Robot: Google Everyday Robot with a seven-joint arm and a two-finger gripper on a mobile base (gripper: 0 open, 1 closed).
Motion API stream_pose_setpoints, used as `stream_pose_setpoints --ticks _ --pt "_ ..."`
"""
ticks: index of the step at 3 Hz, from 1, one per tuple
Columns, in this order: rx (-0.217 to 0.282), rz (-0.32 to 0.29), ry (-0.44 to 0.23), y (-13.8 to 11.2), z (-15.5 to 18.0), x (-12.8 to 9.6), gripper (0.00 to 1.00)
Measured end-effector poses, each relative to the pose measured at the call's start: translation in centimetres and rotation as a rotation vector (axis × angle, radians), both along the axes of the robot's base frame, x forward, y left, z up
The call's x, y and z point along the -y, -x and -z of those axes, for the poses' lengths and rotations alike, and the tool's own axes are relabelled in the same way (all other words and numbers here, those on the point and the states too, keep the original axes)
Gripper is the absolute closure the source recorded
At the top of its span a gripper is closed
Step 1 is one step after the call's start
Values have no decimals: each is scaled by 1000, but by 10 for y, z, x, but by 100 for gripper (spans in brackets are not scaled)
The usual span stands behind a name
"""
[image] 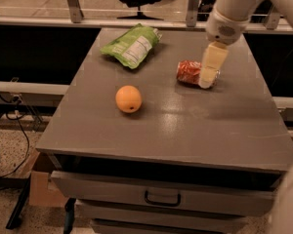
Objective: Place coke can upright
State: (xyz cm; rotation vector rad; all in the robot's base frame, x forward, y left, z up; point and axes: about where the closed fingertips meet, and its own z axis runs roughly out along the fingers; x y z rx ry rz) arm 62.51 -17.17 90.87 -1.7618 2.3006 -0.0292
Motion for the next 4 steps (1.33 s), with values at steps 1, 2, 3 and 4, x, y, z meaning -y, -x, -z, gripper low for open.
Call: stream_pose_setpoints --ticks 1,2,3,4 --pt "-43 29 -26 -18 16 -15 0" --pt "-70 76 -46 -38 33 -19 0" --pt "-88 110 -52 -48 49 -17 0" --pt "-117 106 -32 -54 67 -13 24"
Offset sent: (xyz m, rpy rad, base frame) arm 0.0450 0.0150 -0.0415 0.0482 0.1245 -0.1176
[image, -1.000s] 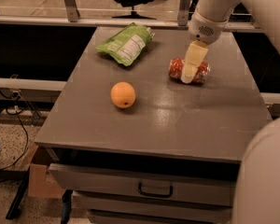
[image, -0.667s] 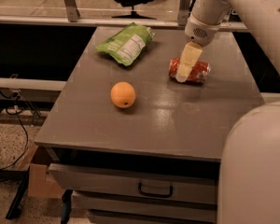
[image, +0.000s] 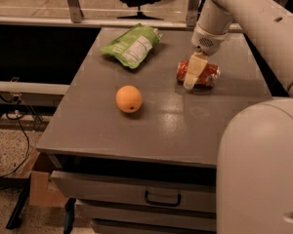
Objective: Place coke can upright
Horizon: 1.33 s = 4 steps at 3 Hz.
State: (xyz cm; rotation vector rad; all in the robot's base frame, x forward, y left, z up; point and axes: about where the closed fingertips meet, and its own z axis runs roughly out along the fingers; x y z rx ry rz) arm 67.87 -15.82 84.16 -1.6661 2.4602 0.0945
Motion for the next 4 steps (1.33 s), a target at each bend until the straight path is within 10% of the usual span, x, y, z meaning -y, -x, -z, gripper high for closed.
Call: stream_pose_setpoints --ticks 2,3,4 --pt "63 -70 -29 0 -37 -9 70" --pt "197 -118 -187 6 -101 -18 93" --pt "315 -176 -541 19 -145 -19 100"
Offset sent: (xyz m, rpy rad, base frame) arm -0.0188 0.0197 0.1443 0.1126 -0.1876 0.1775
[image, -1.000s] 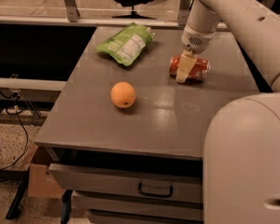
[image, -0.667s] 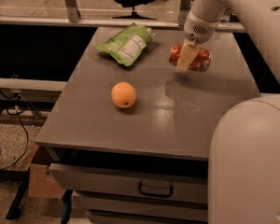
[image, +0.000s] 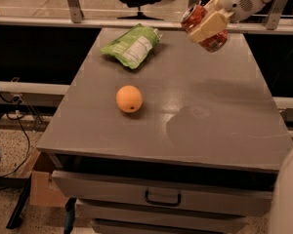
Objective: Place coke can upright
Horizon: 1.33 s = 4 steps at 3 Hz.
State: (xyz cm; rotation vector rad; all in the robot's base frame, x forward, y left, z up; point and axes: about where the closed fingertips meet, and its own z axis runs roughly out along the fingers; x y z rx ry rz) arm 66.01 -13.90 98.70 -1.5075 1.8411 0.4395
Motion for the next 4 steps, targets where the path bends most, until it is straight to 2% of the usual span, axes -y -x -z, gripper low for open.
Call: stream_pose_setpoints --ticks 1,3,4 --pt "27 -46 -306 16 -17 0 100" --pt "-10 11 -483 26 29 16 100" --pt "20 -12 -589 27 39 14 100"
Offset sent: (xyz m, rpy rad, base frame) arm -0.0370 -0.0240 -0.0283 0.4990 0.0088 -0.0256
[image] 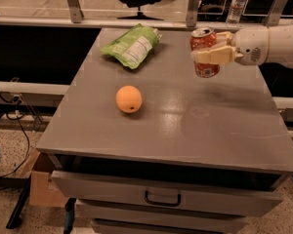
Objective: Place coke can upright
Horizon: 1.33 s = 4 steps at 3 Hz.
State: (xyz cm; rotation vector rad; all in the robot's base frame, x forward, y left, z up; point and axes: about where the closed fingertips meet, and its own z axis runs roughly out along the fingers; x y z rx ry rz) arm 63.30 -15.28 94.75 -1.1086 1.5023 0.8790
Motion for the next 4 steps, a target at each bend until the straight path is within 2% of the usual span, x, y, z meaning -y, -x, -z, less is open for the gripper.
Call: stream_pose_setpoints --ticks 1,3,4 --pt "36 -27 -81 0 7 -1 100" --pt "49 -29 -114 -5 35 12 100" --pt "56 -44 -152 -7 44 15 83"
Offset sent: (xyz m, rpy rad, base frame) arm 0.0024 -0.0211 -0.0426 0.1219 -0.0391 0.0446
